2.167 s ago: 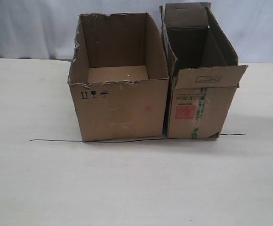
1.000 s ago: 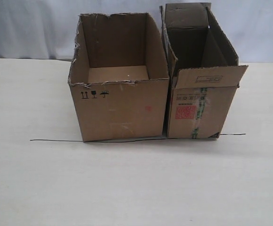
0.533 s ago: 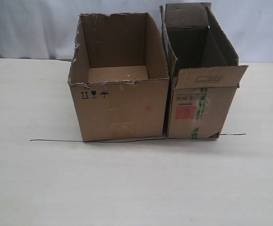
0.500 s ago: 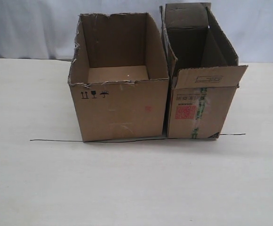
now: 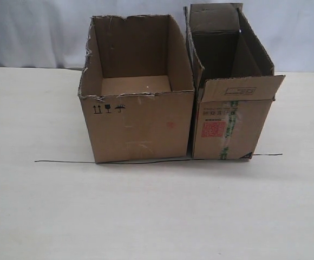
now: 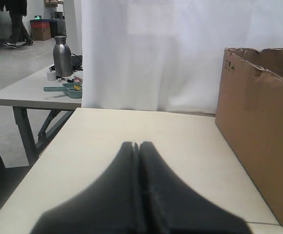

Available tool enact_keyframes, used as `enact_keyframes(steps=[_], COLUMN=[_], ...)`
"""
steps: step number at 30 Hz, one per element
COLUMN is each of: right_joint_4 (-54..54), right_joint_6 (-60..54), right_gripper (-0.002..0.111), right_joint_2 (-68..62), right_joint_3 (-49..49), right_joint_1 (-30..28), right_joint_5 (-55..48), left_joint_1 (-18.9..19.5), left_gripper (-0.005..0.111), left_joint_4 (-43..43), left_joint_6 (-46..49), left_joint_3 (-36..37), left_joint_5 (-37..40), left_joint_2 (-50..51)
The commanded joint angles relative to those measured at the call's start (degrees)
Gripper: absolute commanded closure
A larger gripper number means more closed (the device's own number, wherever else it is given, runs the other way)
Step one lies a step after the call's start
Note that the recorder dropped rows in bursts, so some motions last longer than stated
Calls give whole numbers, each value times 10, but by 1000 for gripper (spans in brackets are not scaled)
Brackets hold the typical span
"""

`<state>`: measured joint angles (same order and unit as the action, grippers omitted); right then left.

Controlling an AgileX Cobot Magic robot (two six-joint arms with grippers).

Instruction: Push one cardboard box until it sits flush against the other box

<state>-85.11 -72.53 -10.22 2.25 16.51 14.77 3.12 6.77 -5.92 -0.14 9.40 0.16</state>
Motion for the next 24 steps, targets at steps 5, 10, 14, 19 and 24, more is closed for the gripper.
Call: enact_keyframes(steps=[5,10,14,19,24], right_joint_4=[-1,38,133,670,845], right_joint_6=[76,72,141,583,779], right_gripper=[103,103,103,103,103], right_joint_2=[66,81,83,83,83], right_joint_3=[-18,-13,-10,-10,-22], right_joint_1=[-4,-4,-4,-4,-4], right_joint_5=[-20,-18,-25,-33,-105], left_joint_1=[-4,-4,-4,-4,-4], left_gripper=[107,107,107,107,107], left_joint_4=[1,1,1,1,1], left_joint_6=[-1,-1,-1,-1,-1], left_joint_3=[1,1,1,1,1], left_joint_5=[-8,-8,-8,-8,-8], left_joint_2=[-2,-2,-2,-2,-2])
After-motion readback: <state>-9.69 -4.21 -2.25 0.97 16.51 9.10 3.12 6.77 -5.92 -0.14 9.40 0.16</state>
